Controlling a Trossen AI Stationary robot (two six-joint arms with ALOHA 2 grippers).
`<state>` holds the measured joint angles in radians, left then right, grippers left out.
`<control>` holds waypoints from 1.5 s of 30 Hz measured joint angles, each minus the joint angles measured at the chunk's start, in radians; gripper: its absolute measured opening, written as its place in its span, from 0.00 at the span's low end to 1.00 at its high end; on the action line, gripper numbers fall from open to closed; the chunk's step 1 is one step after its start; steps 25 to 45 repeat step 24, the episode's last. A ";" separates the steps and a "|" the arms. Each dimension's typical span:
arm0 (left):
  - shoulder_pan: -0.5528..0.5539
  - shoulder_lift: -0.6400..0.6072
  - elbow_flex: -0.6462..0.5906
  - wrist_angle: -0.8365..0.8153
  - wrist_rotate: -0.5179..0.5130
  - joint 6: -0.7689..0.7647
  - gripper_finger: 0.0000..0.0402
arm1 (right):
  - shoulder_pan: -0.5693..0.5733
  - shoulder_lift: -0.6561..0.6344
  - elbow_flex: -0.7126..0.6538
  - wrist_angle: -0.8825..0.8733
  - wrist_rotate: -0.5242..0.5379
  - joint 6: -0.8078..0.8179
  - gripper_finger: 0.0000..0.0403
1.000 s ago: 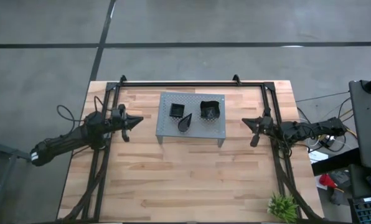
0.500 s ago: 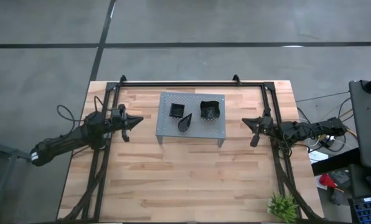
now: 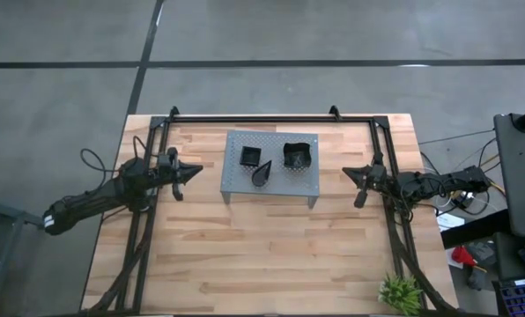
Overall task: Pick & Place Mini shaped plates
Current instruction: Return to Home Position
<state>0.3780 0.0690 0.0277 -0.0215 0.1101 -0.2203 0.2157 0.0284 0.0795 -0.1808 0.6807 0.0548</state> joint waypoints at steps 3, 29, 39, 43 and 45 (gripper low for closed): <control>0.000 0.000 0.000 0.000 0.000 0.000 0.00 | 0.000 0.000 0.000 0.000 0.000 -0.010 0.02; 0.000 0.000 0.000 0.000 0.000 0.000 0.00 | 0.000 0.000 0.000 0.000 0.000 -0.009 0.02; 0.000 0.000 0.000 0.000 0.000 0.000 0.00 | 0.000 0.000 0.000 0.000 0.000 -0.009 0.02; 0.000 0.000 0.000 0.000 0.000 0.000 0.00 | 0.000 0.000 0.000 0.000 0.000 -0.009 0.02; 0.000 0.000 0.000 0.000 0.000 0.000 0.00 | 0.000 0.000 0.000 0.000 0.000 -0.009 0.02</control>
